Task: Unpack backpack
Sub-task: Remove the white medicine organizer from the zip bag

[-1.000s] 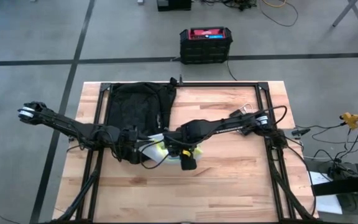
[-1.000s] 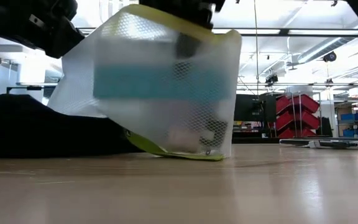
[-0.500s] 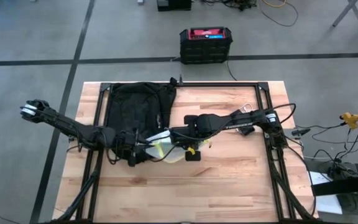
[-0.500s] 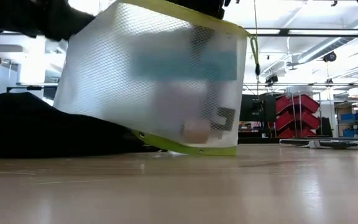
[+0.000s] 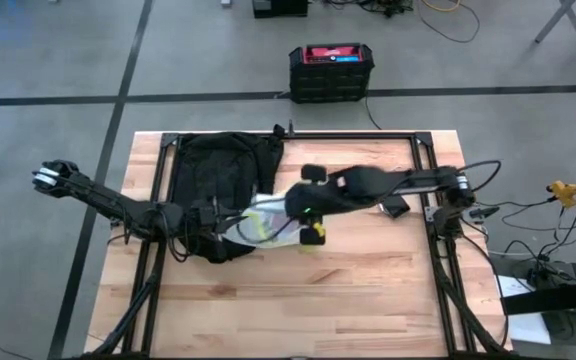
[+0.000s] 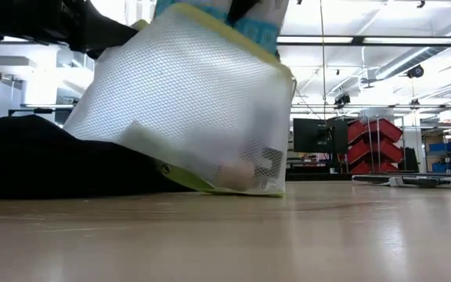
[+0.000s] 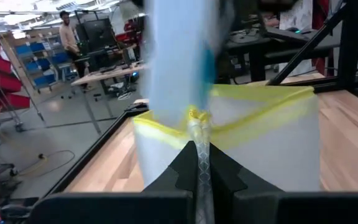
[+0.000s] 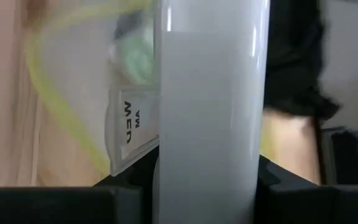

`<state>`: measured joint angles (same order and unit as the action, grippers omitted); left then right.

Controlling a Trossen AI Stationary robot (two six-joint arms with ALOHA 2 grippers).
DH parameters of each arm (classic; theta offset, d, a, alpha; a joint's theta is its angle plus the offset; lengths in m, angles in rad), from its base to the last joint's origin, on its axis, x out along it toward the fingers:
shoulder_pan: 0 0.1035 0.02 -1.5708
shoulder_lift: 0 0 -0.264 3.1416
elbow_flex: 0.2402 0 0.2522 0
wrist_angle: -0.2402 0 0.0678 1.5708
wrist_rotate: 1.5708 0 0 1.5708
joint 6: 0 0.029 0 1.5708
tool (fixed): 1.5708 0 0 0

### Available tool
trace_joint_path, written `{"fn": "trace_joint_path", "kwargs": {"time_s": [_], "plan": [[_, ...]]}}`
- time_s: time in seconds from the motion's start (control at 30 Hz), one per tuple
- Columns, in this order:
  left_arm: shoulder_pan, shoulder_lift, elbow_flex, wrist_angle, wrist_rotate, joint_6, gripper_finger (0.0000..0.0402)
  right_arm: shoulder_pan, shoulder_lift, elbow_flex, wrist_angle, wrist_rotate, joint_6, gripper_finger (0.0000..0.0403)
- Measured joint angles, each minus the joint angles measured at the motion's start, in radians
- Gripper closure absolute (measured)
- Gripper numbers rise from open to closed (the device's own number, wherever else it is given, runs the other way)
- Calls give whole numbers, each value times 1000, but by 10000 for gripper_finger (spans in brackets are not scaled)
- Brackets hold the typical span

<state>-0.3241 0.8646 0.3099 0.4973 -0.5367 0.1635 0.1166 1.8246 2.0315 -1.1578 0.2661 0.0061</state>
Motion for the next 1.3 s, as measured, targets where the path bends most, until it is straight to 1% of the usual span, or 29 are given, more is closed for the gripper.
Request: {"fn": "trace_joint_path", "kwargs": {"time_s": [0.07, 0.13, 0.27, 0.33, 0.4, 0.5, 0.63, 0.73, 0.83, 0.93, 1.0, 1.1, 1.2, 1.3], "plan": [[0, 0, 0, 6, -21, 1, 402, 0, -44, -6, -21, 0, 37, 286], [0, -2, 0, 10, -35, 12, 402, 2, -89, -24, -78, -2, 98, 286], [0, -9, 0, 15, -41, 54, 402, 24, -188, -125, -210, -3, 278, 286], [0, -9, 0, 9, -41, 66, 402, 40, -248, -216, -248, -14, 395, 286], [0, -9, 0, 3, -41, 68, 402, 54, -313, -330, -252, -66, 515, 286], [0, -8, 0, -17, -39, 60, 402, 78, -401, -515, -209, -149, 663, 286], [-2, -8, 0, -51, -38, 30, 402, 89, -496, -766, -89, -294, 773, 286], [-8, -8, 0, -67, -23, 14, 402, 88, -546, -941, 38, -355, 785, 286], [-14, -4, 0, -67, -21, 4, 402, 87, -570, -1095, 224, -413, 782, 286], [-15, -4, 0, -65, -21, -19, 402, 88, -560, -1223, 429, -504, 779, 286], [-16, -4, 0, -63, -21, -37, 402, 89, -543, -1292, 539, -539, 780, 282], [-16, -1, 0, -59, -21, -49, 402, 88, -511, -1357, 644, -551, 766, 256], [-16, 11, 0, -18, -21, -51, 402, 88, -480, -1375, 662, -554, 707, 230], [-16, 30, 0, 32, -21, -51, 402, 94, -456, -1375, 673, -558, 651, 216]]}}
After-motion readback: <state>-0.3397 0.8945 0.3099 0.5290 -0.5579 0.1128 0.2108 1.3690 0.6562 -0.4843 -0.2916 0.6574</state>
